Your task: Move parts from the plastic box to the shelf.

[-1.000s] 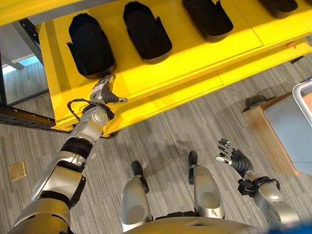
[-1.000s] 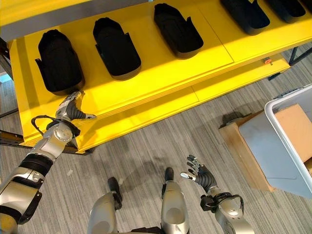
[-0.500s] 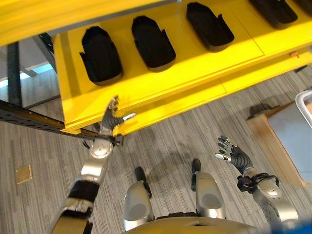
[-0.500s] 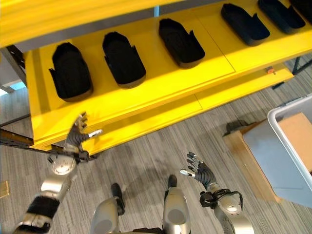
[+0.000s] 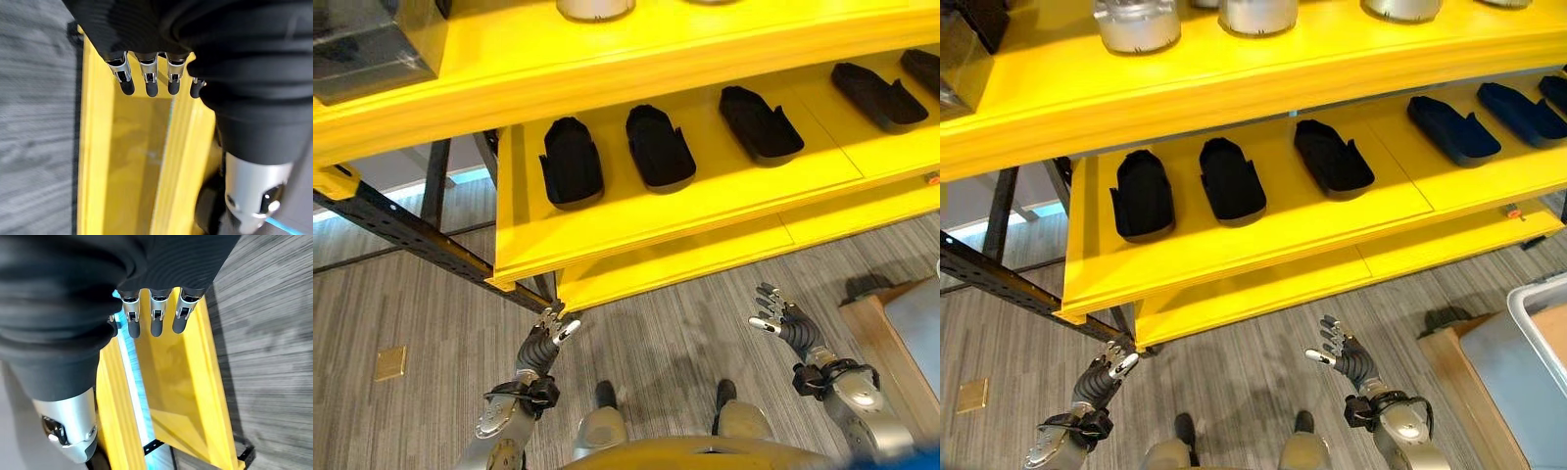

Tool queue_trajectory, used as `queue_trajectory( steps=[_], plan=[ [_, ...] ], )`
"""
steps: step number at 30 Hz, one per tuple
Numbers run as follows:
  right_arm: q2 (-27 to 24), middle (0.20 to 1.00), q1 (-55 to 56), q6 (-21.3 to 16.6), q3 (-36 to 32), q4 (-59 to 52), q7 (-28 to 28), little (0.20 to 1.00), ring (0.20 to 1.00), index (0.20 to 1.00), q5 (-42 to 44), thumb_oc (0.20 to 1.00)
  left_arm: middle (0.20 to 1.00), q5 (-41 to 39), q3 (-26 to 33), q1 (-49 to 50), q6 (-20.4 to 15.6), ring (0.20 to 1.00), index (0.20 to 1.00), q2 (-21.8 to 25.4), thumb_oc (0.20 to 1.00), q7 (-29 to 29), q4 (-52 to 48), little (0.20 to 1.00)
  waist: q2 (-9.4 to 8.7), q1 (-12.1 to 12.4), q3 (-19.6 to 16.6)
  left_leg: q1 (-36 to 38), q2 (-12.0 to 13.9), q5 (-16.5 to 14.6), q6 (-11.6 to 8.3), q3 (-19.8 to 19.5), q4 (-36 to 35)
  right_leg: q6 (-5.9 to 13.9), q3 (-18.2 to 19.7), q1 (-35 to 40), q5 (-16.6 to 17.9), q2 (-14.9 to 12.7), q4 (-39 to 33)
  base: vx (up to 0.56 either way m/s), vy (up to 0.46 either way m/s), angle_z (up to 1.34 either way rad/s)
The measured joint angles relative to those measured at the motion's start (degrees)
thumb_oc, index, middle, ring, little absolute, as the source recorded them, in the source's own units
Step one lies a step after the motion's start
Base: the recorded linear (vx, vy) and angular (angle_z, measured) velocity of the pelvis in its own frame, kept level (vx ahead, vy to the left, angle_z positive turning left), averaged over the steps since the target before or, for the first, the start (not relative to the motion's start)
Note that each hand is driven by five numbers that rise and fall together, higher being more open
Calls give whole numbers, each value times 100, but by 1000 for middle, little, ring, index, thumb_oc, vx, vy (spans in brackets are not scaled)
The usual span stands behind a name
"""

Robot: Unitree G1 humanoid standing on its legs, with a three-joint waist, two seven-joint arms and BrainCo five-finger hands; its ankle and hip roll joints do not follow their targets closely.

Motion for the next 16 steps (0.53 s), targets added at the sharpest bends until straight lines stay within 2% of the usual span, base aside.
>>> queue_trajectory(
  steps=[7, 16],
  plan=[
    [177, 1000, -7, 12, 58, 4, -115, 1000, 1000, 1000, 46, 1000, 1000, 189, 21, -161, -2, 1000, 1000, -89, 1000, 49, -9, 1000, -60, -18, -264, 124, -24, 20, 5, -9, -88, 22, -55, 180, 22, 0, -161, 0, -1, 2],
    [198, 1000, 4, 20, 69, 3, -127, 1000, 1000, 1000, 148, 1000, 1000, 280, -9, -196, -2, 1000, 1000, -112, 1000, 62, 14, 1000, -12, -12, -420, 213, -53, 59, 3, 0, -225, 32, -55, 218, 38, -10, -212, 0, 0, 0]
  ],
)
